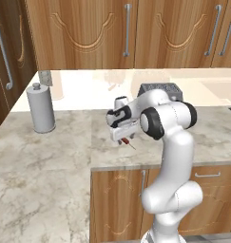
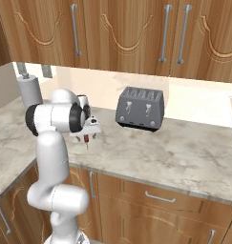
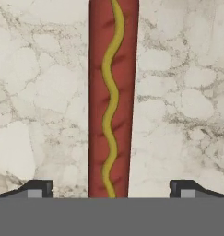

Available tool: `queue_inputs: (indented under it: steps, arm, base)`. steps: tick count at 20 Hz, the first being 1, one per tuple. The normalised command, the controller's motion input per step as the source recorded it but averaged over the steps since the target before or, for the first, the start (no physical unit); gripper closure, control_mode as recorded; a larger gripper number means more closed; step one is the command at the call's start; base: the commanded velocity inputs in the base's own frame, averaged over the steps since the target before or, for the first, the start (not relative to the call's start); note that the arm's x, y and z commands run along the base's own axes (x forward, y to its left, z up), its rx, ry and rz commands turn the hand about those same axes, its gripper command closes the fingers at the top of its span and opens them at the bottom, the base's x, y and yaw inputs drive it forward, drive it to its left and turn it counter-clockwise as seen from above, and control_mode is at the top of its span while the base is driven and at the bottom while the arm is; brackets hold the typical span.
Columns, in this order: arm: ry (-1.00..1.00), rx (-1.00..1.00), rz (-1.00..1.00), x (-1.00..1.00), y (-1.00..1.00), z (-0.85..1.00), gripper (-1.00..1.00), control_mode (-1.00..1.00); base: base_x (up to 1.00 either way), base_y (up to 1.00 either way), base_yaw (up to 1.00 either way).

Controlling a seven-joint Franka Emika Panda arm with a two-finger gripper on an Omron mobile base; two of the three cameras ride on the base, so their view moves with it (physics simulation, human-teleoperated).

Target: Store the hot dog in the freezer for long-term storage. Close the freezer door after placing the cooked food.

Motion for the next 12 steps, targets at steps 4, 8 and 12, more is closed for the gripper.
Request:
queue_inputs:
  steps: [4, 8, 12]
  arm:
    - [0.00, 0.00, 0.01, 0.14, 0.00, -0.37, -1.00, -1.00]
    - [0.00, 0.00, 0.00, 0.06, 0.00, -0.32, -1.00, -1.00]
    - [0.00, 0.00, 0.00, 0.00, 0.00, -0.25, -1.00, -1.00]
  base:
    - [0.00, 0.00, 0.00]
    - [0.00, 0.00, 0.00]
    - [0.00, 0.00, 0.00]
